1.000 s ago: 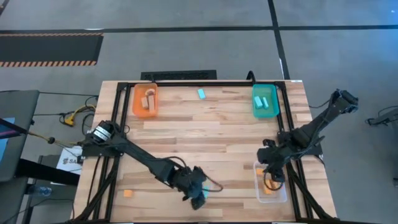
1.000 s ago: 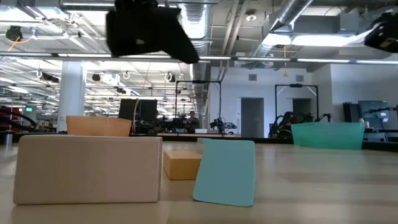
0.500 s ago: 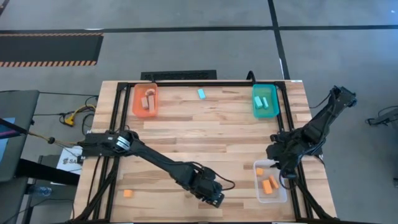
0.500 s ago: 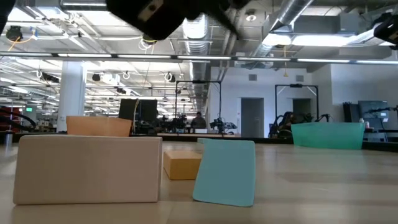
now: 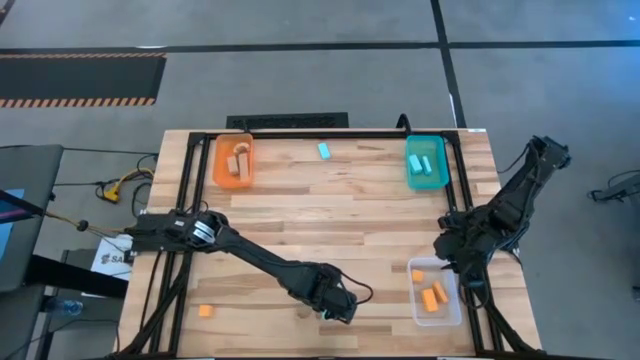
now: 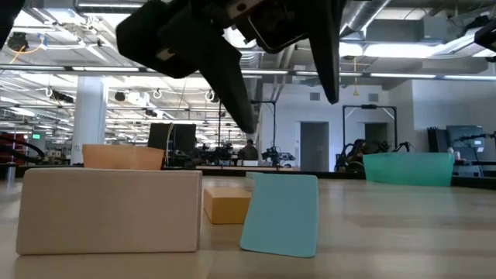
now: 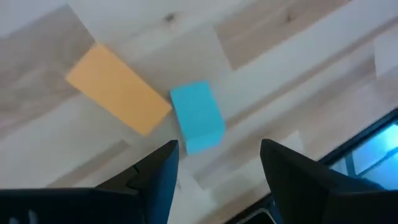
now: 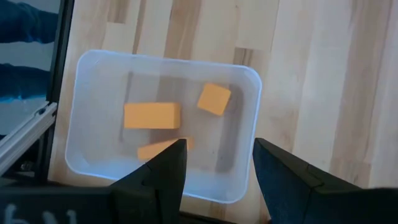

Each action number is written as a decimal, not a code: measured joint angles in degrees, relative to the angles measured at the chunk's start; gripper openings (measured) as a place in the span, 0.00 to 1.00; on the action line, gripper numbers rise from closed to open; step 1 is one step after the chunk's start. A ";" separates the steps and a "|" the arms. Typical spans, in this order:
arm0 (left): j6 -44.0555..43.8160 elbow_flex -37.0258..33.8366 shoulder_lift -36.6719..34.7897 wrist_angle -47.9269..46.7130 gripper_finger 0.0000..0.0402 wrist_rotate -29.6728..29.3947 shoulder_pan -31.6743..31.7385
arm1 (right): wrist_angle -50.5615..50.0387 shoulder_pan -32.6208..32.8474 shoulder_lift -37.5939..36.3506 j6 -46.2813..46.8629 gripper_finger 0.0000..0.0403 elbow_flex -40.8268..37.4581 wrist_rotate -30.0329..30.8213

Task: Sort & place blocks by color
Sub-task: Put the blue block into the blue bin

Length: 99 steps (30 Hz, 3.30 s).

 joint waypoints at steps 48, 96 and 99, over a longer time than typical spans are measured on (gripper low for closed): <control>3.68 -1.76 4.59 4.06 0.43 1.20 0.63 | -1.12 0.01 -1.14 0.98 0.51 0.01 2.50; 25.68 -64.21 -51.67 72.46 0.29 -10.94 20.85 | 45.24 -28.36 -0.69 -25.19 0.51 0.08 11.42; 23.19 -72.38 -52.06 89.43 0.29 -10.73 22.19 | 53.45 -30.82 1.24 -29.92 0.51 0.09 11.37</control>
